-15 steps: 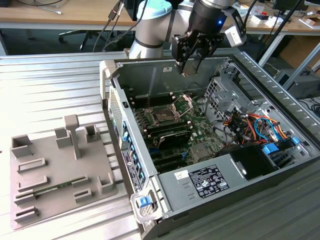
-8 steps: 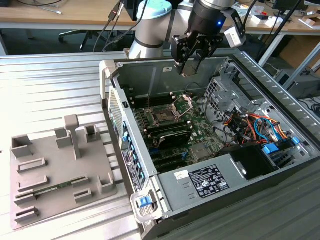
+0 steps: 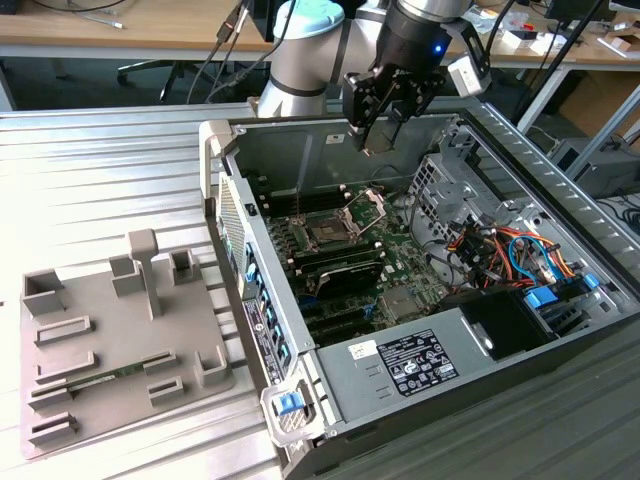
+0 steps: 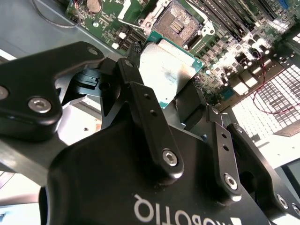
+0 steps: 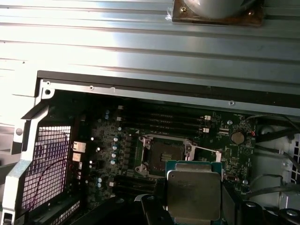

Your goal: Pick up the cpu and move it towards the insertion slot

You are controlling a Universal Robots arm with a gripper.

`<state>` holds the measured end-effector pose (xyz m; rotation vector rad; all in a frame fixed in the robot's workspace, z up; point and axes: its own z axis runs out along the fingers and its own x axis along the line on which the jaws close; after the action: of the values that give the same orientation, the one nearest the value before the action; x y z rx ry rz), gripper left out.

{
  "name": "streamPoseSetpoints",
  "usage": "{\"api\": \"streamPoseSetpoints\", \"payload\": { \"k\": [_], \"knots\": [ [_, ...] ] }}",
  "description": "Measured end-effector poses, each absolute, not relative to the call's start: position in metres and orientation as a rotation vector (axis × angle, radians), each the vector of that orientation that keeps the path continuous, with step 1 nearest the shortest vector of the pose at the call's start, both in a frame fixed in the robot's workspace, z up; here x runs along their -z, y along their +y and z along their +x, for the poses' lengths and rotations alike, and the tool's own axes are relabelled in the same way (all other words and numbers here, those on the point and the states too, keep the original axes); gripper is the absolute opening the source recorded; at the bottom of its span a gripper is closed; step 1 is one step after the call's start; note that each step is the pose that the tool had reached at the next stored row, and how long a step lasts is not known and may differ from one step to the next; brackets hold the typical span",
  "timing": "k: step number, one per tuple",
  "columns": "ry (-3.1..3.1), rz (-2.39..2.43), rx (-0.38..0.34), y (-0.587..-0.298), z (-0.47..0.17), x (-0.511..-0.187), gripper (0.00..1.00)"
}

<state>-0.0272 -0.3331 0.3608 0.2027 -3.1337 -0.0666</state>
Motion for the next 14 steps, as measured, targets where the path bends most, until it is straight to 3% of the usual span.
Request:
{"api": "streamPoseSetpoints", "payload": {
  "k": [14],
  "knots": [
    [-3.134,0.203,0.067,-0.3332,-0.0272,-0.3536,0.55]
  ]
}}
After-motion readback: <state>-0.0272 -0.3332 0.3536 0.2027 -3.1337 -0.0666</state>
